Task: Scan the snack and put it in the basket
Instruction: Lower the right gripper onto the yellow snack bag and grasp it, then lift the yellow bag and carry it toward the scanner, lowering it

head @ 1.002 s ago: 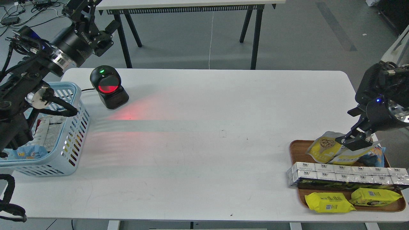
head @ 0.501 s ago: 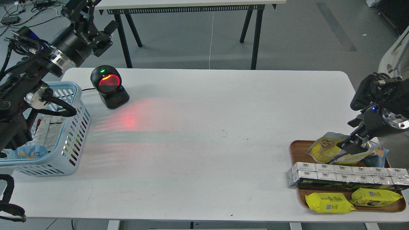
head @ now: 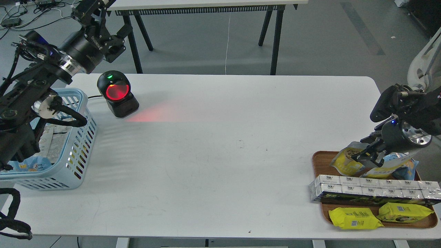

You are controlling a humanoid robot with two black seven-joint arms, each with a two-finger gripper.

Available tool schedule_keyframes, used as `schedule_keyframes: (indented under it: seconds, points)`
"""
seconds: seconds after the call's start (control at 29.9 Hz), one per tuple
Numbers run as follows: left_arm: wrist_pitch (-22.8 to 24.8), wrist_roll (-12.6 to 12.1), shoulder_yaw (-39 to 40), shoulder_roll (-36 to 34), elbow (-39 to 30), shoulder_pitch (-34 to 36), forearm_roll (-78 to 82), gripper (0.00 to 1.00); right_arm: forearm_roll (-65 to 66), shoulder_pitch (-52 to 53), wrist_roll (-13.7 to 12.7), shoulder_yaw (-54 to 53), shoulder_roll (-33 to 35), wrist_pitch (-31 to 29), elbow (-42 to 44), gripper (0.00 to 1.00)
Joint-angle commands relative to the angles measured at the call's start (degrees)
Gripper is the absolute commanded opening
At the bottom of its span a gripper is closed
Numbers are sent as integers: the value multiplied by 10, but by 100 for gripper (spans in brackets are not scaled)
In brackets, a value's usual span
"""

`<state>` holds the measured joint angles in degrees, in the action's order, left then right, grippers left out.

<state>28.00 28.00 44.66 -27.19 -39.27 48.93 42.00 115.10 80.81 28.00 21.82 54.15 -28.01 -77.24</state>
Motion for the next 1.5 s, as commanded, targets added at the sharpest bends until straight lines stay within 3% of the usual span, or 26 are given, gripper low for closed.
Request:
schedule_keyframes:
  seconds: [0.0,0.07,0.13,0.17,0.57,0.87,1.17,1.47]
  points:
    - [0,0,0,0,0,1,0,100,0,-8,0,0,-1,0,1,22]
    - [0,0,0,0,1,1,-1,100,0,-10,0,0,-2,0,1,17]
    - [0,0,0,0,1,2,0,100,0,-12,0,-1,-1,0,1,2]
    - [0,0,0,0,1,2,-1,100,0,-12,0,-1,-1,0,2,0]
    - [0,0,0,1,1,5,0,100,-3,-1,0,-27,-3,0,6,0]
    - [0,0,1,0,7,5,-6,100,-53,95,0,-43,-36,0,3,0]
    - [0,0,1,-1,16,8,-6,100,-116,174,0,-43,-237,0,40,0]
    - [0,0,7,-4,30,9,-36,100,-106,135,0,-29,-483,0,178,0]
